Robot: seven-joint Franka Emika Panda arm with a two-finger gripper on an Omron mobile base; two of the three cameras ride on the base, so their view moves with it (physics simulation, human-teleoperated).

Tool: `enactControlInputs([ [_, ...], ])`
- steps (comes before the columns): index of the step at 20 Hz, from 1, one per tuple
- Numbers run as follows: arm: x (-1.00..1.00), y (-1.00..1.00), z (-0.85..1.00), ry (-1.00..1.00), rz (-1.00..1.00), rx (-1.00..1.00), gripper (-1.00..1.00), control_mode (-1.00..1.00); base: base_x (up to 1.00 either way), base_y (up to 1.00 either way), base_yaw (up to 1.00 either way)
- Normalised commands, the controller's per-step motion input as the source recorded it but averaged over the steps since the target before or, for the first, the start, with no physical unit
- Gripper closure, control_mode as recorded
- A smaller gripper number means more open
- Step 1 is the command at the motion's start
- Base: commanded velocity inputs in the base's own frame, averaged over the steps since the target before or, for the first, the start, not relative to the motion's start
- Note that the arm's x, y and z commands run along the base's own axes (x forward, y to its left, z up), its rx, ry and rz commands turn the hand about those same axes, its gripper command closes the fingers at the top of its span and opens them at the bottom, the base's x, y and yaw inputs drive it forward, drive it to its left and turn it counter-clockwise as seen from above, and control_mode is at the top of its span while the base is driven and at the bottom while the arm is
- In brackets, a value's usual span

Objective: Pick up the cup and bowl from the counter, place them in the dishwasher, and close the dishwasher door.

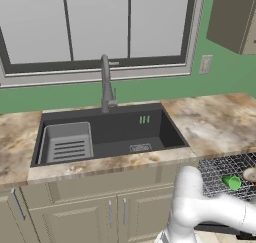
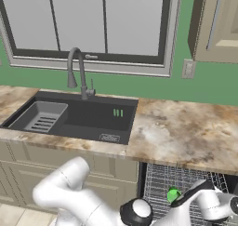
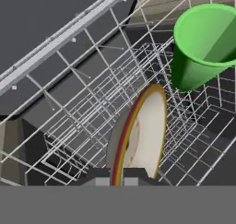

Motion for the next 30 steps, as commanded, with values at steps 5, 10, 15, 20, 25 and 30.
enactControlInputs([
  [5,0.0,-0.01,-0.56,0.0,0.04,0.0,1.0,-1.0,0.0,0.0,0.0],
  [10,0.0,0.0,-0.61,0.0,0.05,0.0,1.0,-1.0,0.0,0.0,0.0],
  [15,0.0,0.0,-0.57,0.0,0.05,-0.01,1.0,-1.0,0.0,0.0,0.0],
  [20,0.0,0.0,-0.68,0.0,0.05,-0.01,1.0,-1.0,0.0,0.0,0.0],
  [25,-0.2,0.0,-1.0,-0.05,0.09,-0.05,-1.0,-1.0,0.0,0.0,0.0],
  [30,-0.17,0.0,-0.95,-0.06,0.09,-0.07,-1.0,-1.0,0.0,0.0,0.0],
])
